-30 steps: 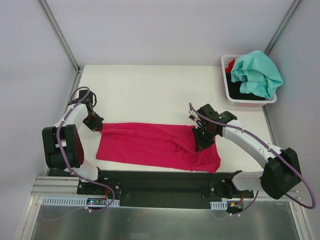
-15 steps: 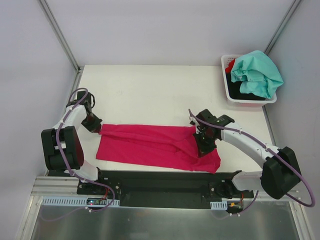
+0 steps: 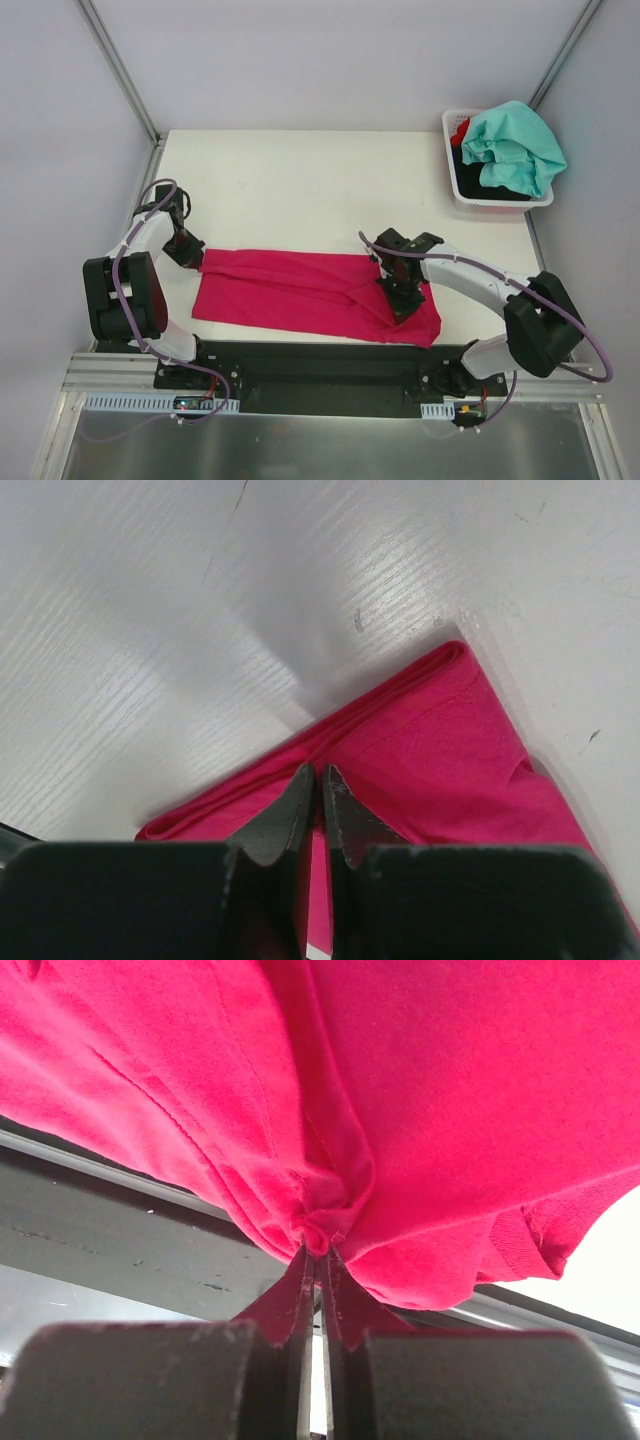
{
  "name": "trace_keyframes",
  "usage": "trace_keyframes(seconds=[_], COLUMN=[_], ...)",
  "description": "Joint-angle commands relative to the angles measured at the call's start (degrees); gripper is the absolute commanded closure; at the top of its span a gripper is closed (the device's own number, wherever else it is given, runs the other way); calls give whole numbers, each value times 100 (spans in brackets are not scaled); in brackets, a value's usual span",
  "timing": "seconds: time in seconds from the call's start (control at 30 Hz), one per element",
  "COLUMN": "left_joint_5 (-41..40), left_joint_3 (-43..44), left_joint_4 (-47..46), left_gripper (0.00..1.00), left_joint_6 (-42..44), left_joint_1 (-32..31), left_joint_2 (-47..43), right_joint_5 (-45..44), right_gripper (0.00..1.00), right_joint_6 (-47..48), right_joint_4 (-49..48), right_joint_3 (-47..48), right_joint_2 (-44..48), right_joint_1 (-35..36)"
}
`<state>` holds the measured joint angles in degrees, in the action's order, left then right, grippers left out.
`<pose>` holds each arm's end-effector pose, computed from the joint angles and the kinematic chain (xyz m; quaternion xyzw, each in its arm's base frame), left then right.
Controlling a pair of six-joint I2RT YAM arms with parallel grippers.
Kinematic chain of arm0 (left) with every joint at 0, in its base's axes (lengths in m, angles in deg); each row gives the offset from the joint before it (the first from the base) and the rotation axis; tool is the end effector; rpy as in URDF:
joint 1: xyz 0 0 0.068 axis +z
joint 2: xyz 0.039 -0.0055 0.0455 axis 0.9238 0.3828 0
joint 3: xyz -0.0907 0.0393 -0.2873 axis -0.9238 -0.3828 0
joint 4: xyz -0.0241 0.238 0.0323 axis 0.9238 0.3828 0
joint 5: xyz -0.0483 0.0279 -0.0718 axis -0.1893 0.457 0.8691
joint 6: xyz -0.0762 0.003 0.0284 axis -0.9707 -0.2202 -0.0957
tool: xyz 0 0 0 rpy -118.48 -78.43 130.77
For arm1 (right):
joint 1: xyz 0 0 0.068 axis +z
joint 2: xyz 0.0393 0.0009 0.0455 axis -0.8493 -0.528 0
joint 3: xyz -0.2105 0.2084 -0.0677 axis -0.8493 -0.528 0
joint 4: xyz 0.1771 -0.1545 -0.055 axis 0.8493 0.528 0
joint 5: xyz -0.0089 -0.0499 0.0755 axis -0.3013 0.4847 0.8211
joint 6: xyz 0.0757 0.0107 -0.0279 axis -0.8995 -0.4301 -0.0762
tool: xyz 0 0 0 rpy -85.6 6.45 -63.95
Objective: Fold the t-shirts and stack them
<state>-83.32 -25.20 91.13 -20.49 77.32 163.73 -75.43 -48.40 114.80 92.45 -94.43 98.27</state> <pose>0.2724 0.0529 0.2057 -0.4167 0.8922 -0.0063 0.1742 0.1608 0.1467 0.2006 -0.3503 0.9321 0.0801 0.0454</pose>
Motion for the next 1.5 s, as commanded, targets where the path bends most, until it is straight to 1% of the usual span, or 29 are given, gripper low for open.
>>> trace_keyframes(seconds=[0.0, 0.03, 0.07, 0.1, 0.17, 0.2, 0.23, 0.27, 0.3, 0.33, 0.37, 0.47, 0.5, 0.57, 0.67, 0.77, 0.93, 1.03, 1.13, 1.17, 1.2, 1.23, 1.3, 1.33, 1.4, 1.47], left_joint_5=[104, 148, 148, 131, 78, 87, 87, 104, 113, 122, 148, 192, 209, 236, 324, 324, 298, 227, 131, 113, 96, 122, 402, 438, 771, 737], left_joint_3=[-53, -62, -62, -70, -79, -88, -88, -71, -53, -36, -1, 148, 184, 307, 456, 597, 782, 905, 1115, 1177, 1238, 1309, 1327, 1283, 1309, 1423], left_joint_4=[68, 50, 33, 32, 41, 41, 41, 41, 50, 50, 67, 155, 173, 234, 270, 322, 358, 367, 367, 358, 349, 314, -1, -125, -354, -424], left_gripper=[88, 82, 79, 69, 55, 53, 39, 33, 31, 26, 23, 23, 23, 23, 22, 21, 20, 18, 17, 17, 17, 16, 16, 15, 15, 15], left_joint_6=[114, 123, 140, 141, 114, 123, 123, 140, 158, 167, 176, 193, 193, 193, 211, 263, 395, 465, 492, 492, 483, 475, 501, 492, 510, 536], left_joint_1=[37, 28, 28, 28, 28, 28, 28, 28, 28, 28, 37, 28, 37, 37, 20, 2, -182, -516, -955, -965, -1261, -1333, -1422, -1439, -1440, -1492], left_joint_2=[-183, -192, -236, -262, -376, -411, -455, -517, -552, -587, -657, -754, -772, -824, -904, -983, -931, -677, -221, -97, 18, 210, 361, 449, 555, 721], right_joint_5=[-145, -223, -259, -268, -311, -320, -373, -408, -426, -487, -522, -654, -776, -1049, -1173, -1112, -1033, -1006, -743, -516, -201, -32, 476, 540, 864, 910], right_gripper=[96, 95, 94, 91, 85, 82, 77, 73, 67, 63, 59, 55, 52, 50, 48, 46, 45, 45, 46, 46, 46, 46, 47, 47, 46, 46], right_joint_6=[-260, -295, -295, -304, -322, -322, -330, -330, -322, -330, -330, -339, -330, -348, -365, -278, -321, -383, -374, -340, -296, -252, -138, -94, 55, 152], right_joint_4=[142, 169, 195, 213, 239, 274, 300, 353, 380, 406, 476, 651, 704, 871, 881, 802, 521, 302, -110, -278, -480, -838, -1157, -1393, -1527, -1536], right_joint_3=[341, 377, 412, 447, 561, 588, 666, 702, 737, 772, 834, 957, 992, 1089, 1238, 1466, 2001, 2388, 2565, 2540, 2496, 2443, 2347, 2329, 2354, 2416], right_joint_2=[-193, -263, -299, -334, -413, -439, -474, -536, -571, -615, -668, -765, -834, -888, -862, -905, -897, -879, -818, -765, -730, -712, -677, -686, -816, -931], right_joint_1=[196, 248, 266, 284, 328, 345, 363, 372, 389, 415, 424, 503, 521, 574, 565, 574, 135, -164, -567, -717, -1031, -1182, -1551, -1631, -1868, -1957])
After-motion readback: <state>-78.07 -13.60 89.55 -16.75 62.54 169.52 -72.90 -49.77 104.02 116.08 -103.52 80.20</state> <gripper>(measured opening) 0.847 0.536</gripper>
